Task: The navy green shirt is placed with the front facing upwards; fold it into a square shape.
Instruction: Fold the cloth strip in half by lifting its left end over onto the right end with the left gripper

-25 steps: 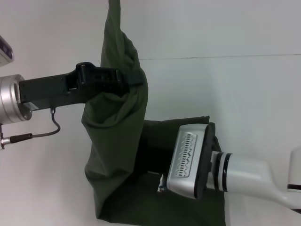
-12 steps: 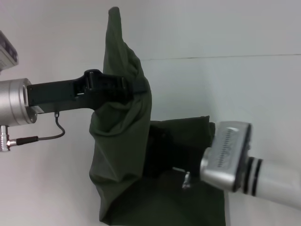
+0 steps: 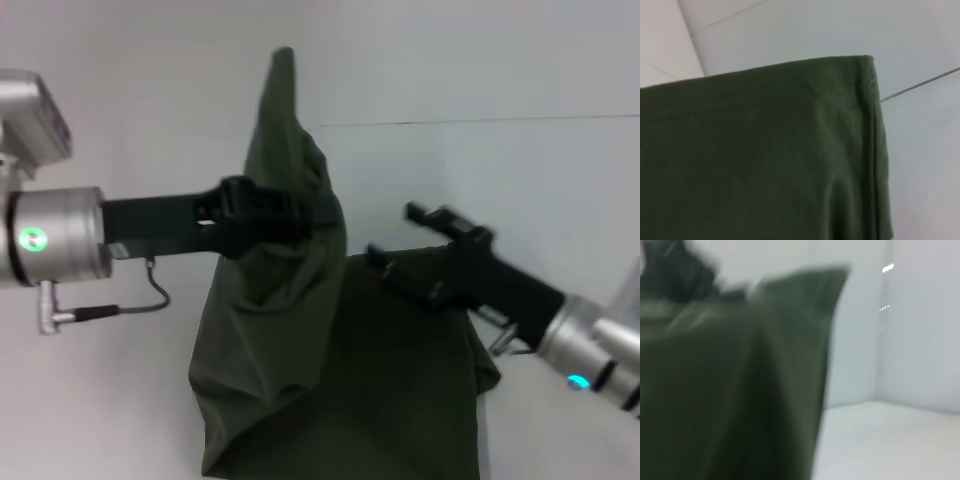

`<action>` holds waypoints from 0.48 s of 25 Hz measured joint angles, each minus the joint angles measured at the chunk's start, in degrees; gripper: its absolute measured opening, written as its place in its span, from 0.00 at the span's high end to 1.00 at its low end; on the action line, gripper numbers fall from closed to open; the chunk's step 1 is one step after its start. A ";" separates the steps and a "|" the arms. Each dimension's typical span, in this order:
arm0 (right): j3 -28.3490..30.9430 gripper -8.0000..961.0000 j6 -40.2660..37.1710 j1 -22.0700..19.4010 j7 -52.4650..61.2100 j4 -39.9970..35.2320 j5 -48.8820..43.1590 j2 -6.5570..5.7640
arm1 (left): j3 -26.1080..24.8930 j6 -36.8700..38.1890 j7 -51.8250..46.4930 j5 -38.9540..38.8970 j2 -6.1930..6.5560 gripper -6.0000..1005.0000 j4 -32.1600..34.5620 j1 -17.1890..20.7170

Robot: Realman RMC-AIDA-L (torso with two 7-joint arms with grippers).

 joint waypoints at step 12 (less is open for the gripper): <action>15.89 0.19 -4.64 -3.85 1.97 -2.21 0.14 -0.16 | 6.27 -6.83 2.47 -0.03 -4.25 0.97 -2.07 -0.06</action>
